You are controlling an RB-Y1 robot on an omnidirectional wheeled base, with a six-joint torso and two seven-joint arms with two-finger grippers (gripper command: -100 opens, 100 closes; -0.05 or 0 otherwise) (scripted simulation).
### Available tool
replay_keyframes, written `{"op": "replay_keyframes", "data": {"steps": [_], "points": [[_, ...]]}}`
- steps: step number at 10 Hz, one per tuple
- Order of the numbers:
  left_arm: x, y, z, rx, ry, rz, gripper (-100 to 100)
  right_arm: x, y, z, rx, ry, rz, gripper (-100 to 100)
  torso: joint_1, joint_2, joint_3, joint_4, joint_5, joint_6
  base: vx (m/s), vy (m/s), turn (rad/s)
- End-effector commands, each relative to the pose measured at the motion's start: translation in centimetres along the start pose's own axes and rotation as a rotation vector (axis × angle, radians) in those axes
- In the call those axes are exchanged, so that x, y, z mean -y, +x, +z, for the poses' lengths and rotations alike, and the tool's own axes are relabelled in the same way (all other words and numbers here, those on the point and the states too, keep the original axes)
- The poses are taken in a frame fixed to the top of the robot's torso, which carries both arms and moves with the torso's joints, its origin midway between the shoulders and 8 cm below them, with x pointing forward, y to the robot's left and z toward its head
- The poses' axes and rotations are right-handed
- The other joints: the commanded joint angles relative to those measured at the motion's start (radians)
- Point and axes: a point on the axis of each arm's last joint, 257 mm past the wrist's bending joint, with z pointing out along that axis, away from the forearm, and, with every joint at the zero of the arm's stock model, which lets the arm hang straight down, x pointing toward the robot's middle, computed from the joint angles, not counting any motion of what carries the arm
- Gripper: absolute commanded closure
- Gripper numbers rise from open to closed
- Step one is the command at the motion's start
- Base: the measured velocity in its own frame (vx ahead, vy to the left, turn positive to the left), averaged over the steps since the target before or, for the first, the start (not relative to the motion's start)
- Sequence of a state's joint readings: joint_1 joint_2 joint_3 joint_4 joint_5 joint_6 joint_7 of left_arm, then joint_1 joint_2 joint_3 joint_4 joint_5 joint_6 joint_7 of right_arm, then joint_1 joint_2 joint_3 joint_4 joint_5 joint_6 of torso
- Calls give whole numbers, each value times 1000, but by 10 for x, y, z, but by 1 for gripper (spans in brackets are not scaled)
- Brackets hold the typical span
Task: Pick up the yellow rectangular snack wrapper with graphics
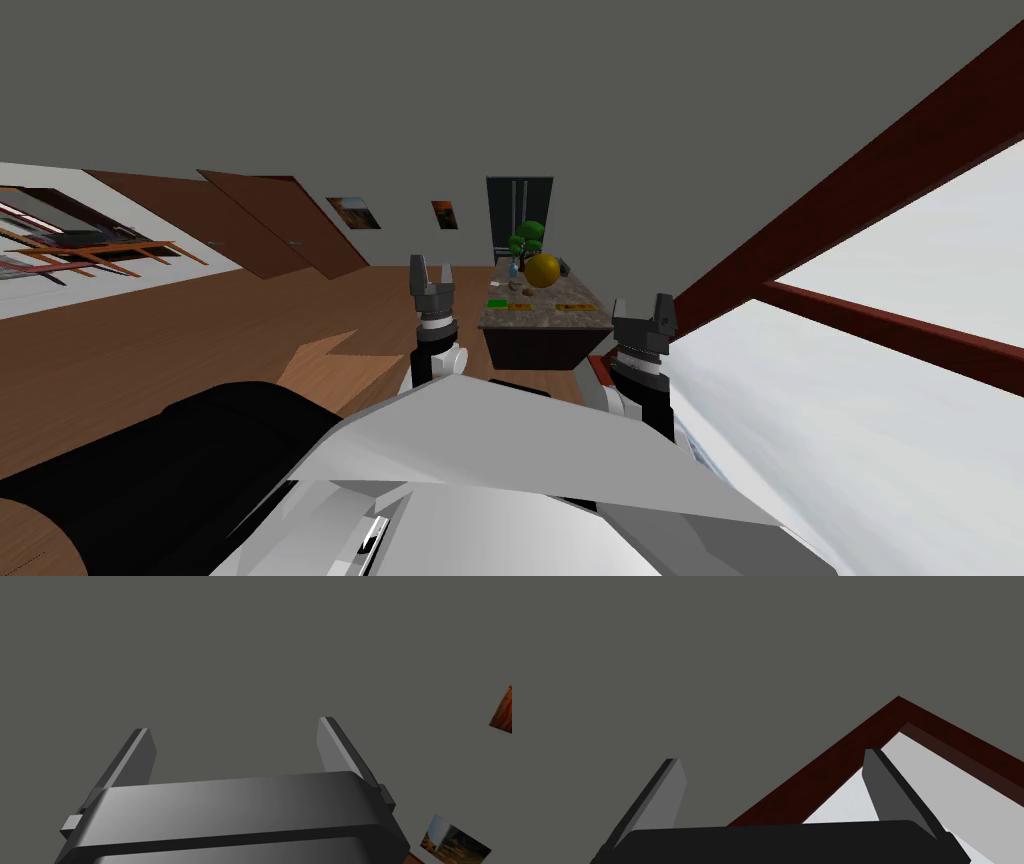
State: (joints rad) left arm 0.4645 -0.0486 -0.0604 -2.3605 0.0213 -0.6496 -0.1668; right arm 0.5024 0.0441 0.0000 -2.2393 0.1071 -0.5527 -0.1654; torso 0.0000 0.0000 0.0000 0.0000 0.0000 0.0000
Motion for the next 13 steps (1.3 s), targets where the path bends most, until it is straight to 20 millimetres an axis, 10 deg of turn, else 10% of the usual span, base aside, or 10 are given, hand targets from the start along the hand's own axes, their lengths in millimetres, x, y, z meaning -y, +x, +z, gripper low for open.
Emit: {"op": "replay_keyframes", "data": {"steps": [1, 13], "points": [[-4, 6, 1, -38, -9, 6, -100, 0, 0, 0, 0, 0, 0, 0, 0, 0, 0, 0, 0, 0, -1, -21, 38], [-80, 46, 23, -256, -182, 96, -100, 0, 0, 0, 0, 0, 0, 0, -4, 0, 0, 0, -1, 0, -5, -77, 68]]}}
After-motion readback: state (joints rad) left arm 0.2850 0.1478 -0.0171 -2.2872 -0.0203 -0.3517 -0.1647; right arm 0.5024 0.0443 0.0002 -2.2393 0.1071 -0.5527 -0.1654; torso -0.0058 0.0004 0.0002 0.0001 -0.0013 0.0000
